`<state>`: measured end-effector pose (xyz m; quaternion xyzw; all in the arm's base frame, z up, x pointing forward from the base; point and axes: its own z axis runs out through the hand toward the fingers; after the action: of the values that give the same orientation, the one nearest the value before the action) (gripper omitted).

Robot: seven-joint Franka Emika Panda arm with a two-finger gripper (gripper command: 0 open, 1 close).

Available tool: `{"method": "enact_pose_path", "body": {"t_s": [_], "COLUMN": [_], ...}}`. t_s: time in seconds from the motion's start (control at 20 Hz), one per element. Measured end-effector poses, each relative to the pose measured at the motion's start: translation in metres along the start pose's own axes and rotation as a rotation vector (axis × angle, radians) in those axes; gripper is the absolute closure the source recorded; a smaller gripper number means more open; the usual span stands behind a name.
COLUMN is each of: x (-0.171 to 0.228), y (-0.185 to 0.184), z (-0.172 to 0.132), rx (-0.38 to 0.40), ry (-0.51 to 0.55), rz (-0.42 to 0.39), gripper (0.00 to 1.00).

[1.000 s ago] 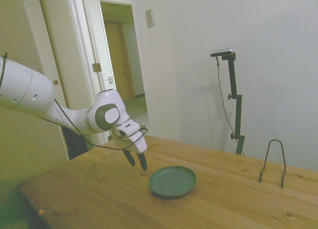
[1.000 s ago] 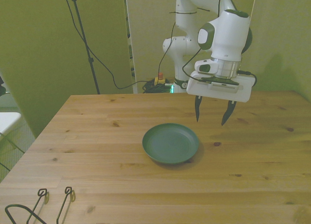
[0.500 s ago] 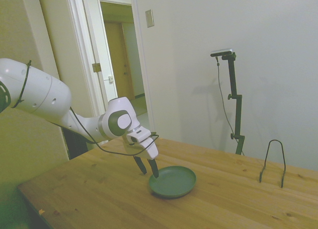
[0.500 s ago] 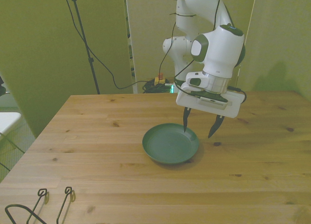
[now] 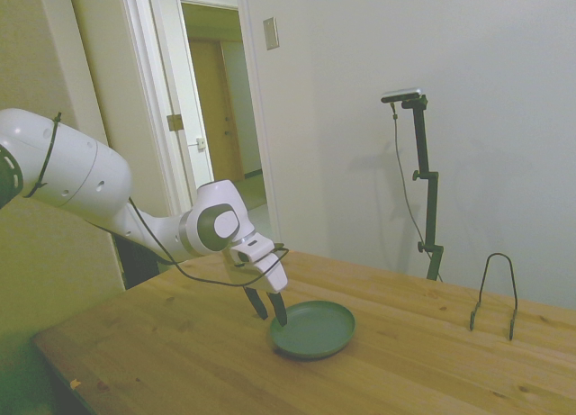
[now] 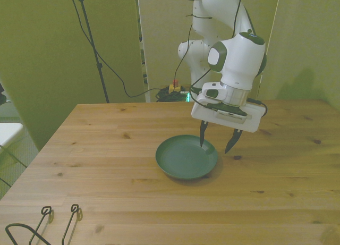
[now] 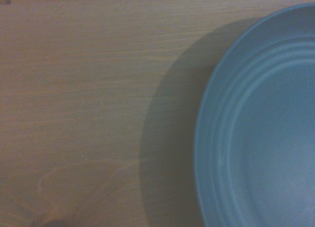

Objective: Load the plate

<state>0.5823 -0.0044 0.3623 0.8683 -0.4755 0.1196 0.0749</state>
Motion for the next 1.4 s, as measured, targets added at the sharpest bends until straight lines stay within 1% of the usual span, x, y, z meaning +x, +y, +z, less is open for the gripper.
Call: {"method": "enact_pose_path", "body": {"t_s": [1.1, 1.25, 1.4], "x": [0.005, 0.006, 0.011], "y": [0.005, 0.004, -0.002], "z": [0.007, 0.004, -0.009], "rx": [0.041, 0.048, 0.072], "ry": [0.011, 0.012, 0.01], "rz": [0.015, 0.021, 0.04], "gripper": [1.0, 1.0, 1.0]}}
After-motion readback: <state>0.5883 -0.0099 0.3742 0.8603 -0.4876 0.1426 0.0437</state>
